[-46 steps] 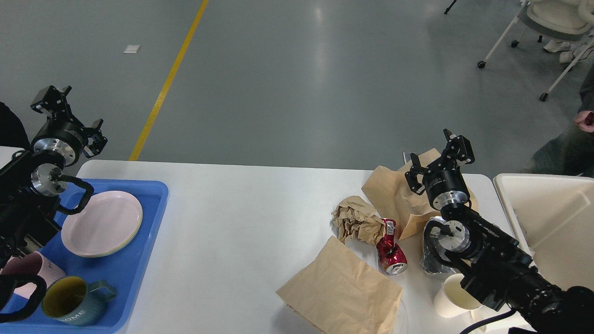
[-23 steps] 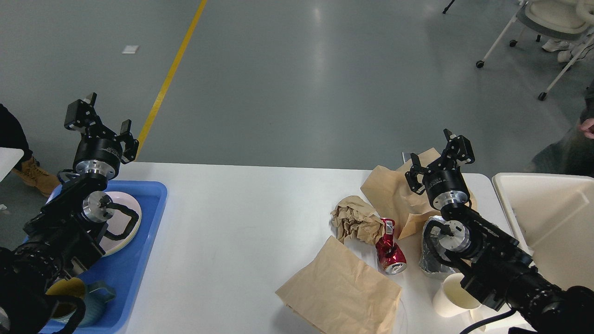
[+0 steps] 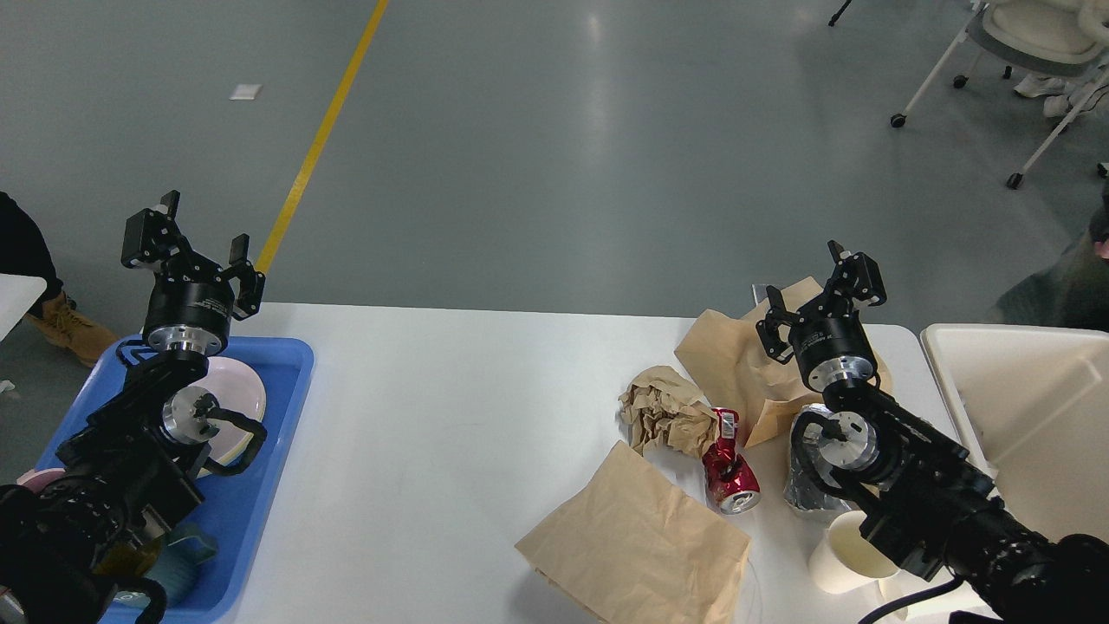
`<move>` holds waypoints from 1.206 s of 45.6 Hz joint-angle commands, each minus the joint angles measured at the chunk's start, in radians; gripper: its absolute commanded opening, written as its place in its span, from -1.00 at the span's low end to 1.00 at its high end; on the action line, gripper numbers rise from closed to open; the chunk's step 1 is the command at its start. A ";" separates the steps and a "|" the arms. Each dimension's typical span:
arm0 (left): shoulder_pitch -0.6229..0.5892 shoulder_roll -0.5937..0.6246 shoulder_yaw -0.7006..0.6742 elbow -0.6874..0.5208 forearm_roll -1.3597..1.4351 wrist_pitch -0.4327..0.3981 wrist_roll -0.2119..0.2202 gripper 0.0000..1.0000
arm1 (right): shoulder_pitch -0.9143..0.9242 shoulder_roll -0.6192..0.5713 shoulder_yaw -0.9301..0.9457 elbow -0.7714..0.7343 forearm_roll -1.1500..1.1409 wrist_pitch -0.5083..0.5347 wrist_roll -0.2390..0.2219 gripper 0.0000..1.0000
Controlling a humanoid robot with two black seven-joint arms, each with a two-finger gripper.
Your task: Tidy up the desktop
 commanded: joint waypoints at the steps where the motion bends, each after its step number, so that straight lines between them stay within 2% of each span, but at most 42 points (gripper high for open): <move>1: -0.001 0.000 0.001 0.000 0.001 0.000 -0.004 0.92 | 0.000 0.000 0.000 0.000 0.000 0.000 0.000 1.00; 55: 0.001 0.000 0.001 0.000 0.001 0.000 -0.004 0.92 | -0.001 0.000 0.000 0.000 0.000 0.000 0.000 1.00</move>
